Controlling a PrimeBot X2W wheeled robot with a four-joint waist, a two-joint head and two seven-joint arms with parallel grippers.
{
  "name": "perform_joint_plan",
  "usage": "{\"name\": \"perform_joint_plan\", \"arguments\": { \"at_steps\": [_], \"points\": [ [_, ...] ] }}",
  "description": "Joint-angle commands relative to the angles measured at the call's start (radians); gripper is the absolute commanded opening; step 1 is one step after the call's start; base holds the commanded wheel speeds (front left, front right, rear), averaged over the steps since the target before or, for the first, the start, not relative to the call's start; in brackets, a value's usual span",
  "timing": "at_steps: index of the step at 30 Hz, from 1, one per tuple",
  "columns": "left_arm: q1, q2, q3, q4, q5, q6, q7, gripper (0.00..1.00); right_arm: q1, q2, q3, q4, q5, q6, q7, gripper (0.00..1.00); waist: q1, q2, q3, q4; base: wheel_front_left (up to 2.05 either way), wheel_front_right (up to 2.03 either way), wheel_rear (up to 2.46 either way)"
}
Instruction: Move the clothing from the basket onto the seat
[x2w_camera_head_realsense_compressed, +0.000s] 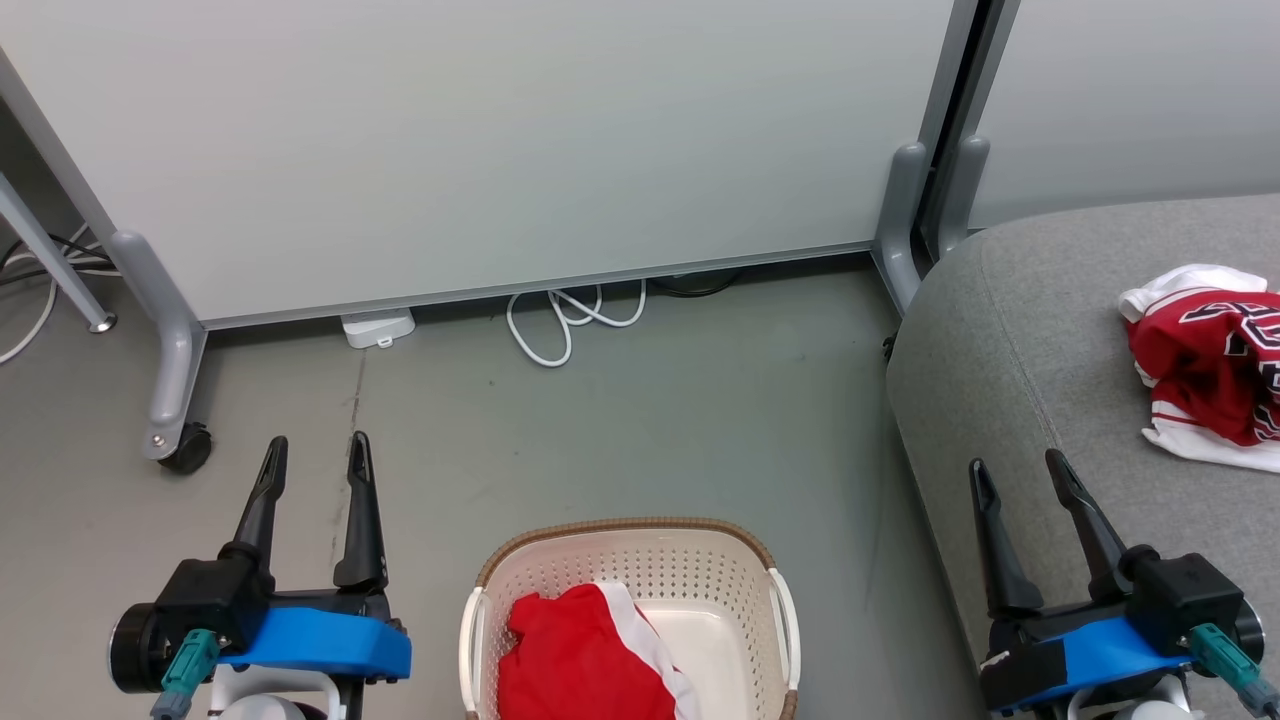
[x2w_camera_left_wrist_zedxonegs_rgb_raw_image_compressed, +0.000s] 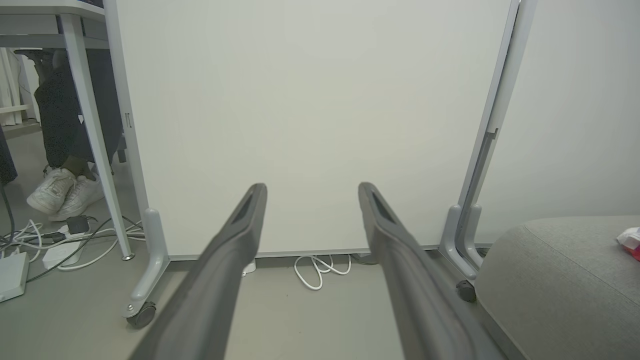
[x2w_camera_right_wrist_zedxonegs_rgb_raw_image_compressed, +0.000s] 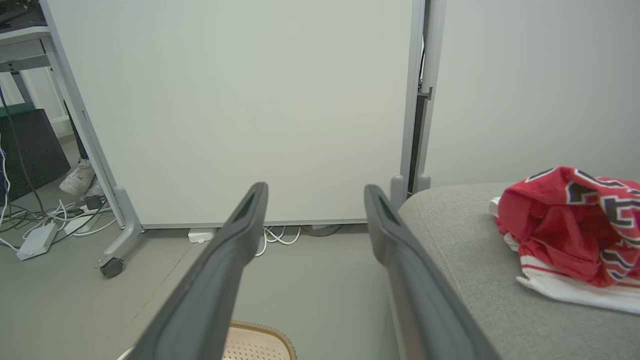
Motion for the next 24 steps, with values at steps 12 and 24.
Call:
{"name": "perform_joint_plan", "arguments": {
  "at_steps": [12,24],
  "points": [
    [-0.037,0.015,-0.05,0.024,-0.013,-0.002,-0.003,1.0,-0.012,-0.005,0.006,-0.002,0.009,0.0,-0.003,1.0,0.0,-0.0001,0.024,-0.012,0.0,0.0,0.0],
    [-0.245,0.101,-0.264,0.184,-0.075,-0.002,-0.003,1.0,-0.121,-0.006,0.044,-0.027,0.011,0.0,-0.003,1.0,0.0,-0.0001,0.153,-0.1,0.0,0.0,0.0]
  ]
}}
